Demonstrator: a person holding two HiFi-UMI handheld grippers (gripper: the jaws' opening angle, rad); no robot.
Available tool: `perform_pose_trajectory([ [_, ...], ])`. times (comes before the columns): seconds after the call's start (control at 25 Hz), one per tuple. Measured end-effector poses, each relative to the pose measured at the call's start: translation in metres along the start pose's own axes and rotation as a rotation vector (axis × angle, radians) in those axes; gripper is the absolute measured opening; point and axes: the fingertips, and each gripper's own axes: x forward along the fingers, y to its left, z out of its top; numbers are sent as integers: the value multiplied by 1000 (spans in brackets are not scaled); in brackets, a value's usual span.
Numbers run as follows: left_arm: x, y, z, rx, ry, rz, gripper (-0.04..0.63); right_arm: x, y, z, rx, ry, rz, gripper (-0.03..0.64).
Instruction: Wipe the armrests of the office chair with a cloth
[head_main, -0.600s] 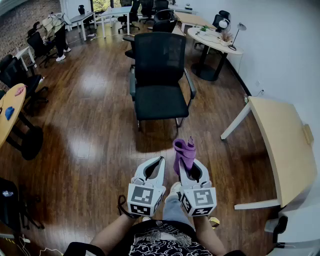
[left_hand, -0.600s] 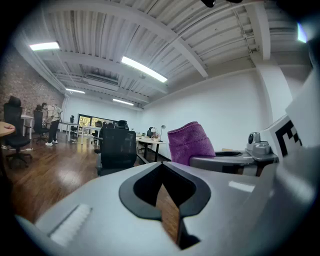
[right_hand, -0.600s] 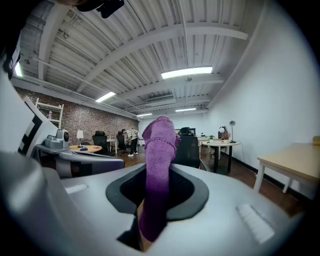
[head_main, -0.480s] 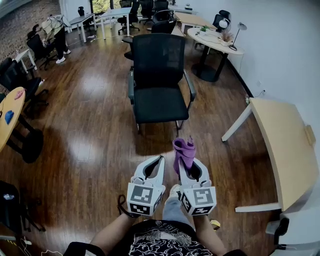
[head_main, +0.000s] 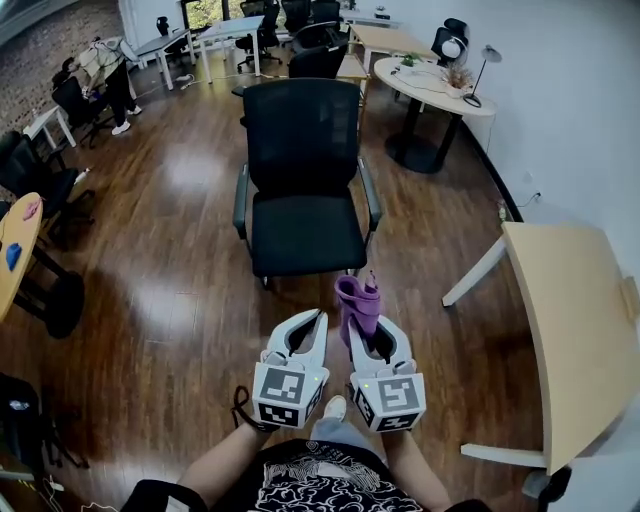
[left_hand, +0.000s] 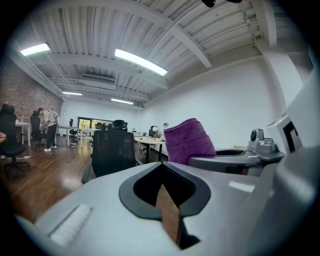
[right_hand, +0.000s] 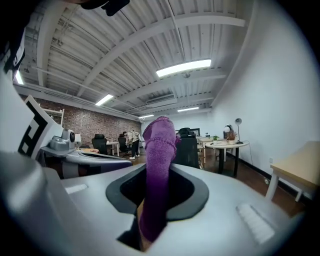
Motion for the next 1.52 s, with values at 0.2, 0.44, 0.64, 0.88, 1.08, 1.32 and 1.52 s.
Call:
perform_pose_trajectory([
  [0.2, 58, -7, 6, -5, 22, 10, 5, 28, -50, 3, 16, -2, 24, 74],
  [0.44, 100, 1, 6, -7, 34, 47, 4, 56, -84, -4, 29, 14, 54, 74],
  [0.64, 124, 12, 6, -26, 38, 67, 4, 82, -102, -6, 19, 36, 69, 74],
  [0.88, 175, 27, 6, -33, 35, 59, 3, 120, -137, -5, 1, 37, 55, 74],
  [1.08, 237, 42, 21, -36, 20, 38, 3, 162, -176, 1, -2, 41, 31, 74],
  [1.32, 313, 70, 45, -28, 24, -2, 4, 230, -219, 12, -2, 66, -4, 74],
  [1.52, 370, 102, 58, -30, 25, -27, 4, 292, -243, 17, -17, 90, -10, 74],
])
